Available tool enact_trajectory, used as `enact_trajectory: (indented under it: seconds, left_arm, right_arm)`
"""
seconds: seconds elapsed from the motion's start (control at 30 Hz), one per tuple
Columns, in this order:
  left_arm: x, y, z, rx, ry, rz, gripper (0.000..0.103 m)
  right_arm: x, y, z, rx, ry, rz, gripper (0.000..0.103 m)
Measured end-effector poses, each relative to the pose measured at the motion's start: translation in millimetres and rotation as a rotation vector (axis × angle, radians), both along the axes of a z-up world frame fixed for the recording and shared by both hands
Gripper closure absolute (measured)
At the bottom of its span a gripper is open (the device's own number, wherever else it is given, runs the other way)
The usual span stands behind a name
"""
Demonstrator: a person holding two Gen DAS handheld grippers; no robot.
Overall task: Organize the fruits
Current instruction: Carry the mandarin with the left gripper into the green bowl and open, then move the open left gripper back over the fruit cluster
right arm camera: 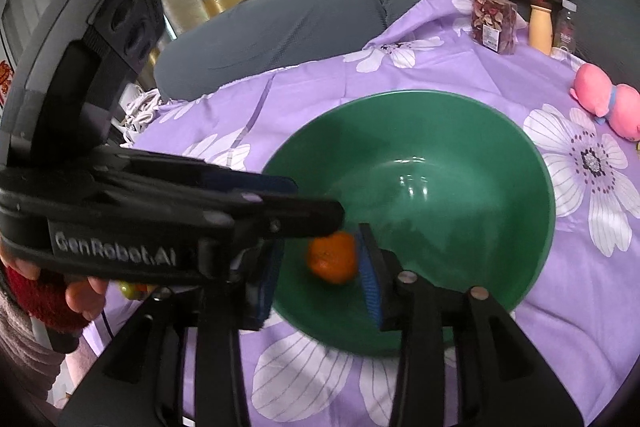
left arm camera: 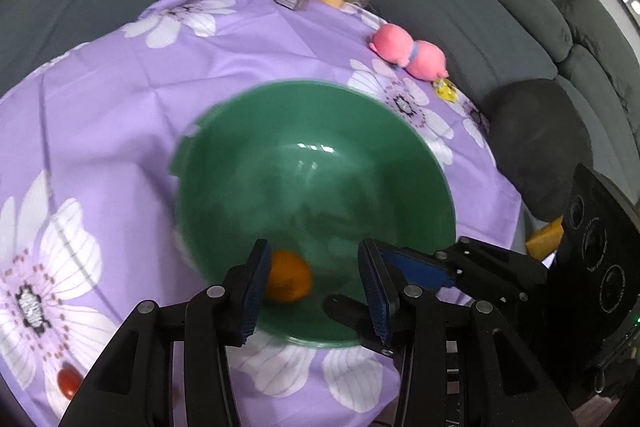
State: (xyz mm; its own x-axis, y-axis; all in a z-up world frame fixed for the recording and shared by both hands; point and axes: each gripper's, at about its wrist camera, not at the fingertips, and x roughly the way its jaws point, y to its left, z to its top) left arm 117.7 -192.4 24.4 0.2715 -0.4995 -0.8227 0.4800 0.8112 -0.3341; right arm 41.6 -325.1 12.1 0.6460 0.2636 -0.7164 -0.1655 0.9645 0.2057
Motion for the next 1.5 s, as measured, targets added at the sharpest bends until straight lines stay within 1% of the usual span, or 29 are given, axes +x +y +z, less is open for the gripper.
enact_trajectory:
  seconds: [0.07,0.13,0.2,0.37,0.43,0.47,0.53,0.7,0.8,0.93,1.07,1.3,1.5]
  left_arm:
    - [-2,7,4,0.009,-0.017,0.02,0.058]
    - [-5,15,9,0.025,-0.04,0.047,0.048]
    - [-10,26,15,0.041,-0.071,0.072,0.044]
    - [-26,57,26,0.08,-0.125,0.137,0.041]
    - [-32,71,28,0.08,-0.131,0.167,0.033]
    - [-36,78,28,0.074,-0.132,0.183,0.032]
    - [-45,93,29,0.07,-0.137,0.212,0.032]
    - [-65,123,29,0.098,-0.154,0.282,0.032]
    - [-76,146,25,0.098,-0.144,0.34,0.032]
    - [-91,180,16,0.122,-0.13,0.432,0.032]
    - [-105,203,3,0.129,-0.104,0.481,0.032]
    - [-123,225,-20,0.118,-0.046,0.506,0.032]
    - [-135,233,-32,0.122,-0.03,0.5,0.032]
  right_arm:
    - [-3,0,2,-0.006,-0.005,-0.006,0.059]
    - [-7,2,4,-0.017,-0.013,-0.01,0.057]
    - [-13,5,9,-0.025,-0.028,-0.006,0.054]
    - [-27,20,22,-0.052,-0.058,0.025,0.052]
    - [-32,27,26,-0.055,-0.065,0.042,0.049]
    - [-35,32,28,-0.058,-0.069,0.057,0.049]
    - [-40,40,31,-0.06,-0.074,0.076,0.049]
    - [-50,63,34,-0.064,-0.07,0.136,0.046]
    - [-54,74,32,-0.068,-0.058,0.17,0.046]
    - [-57,89,27,-0.072,-0.031,0.21,0.046]
    - [-58,103,19,-0.073,0.005,0.24,0.046]
    - [-59,127,2,-0.083,0.063,0.288,0.046]
    - [-58,142,-12,-0.085,0.11,0.324,0.046]
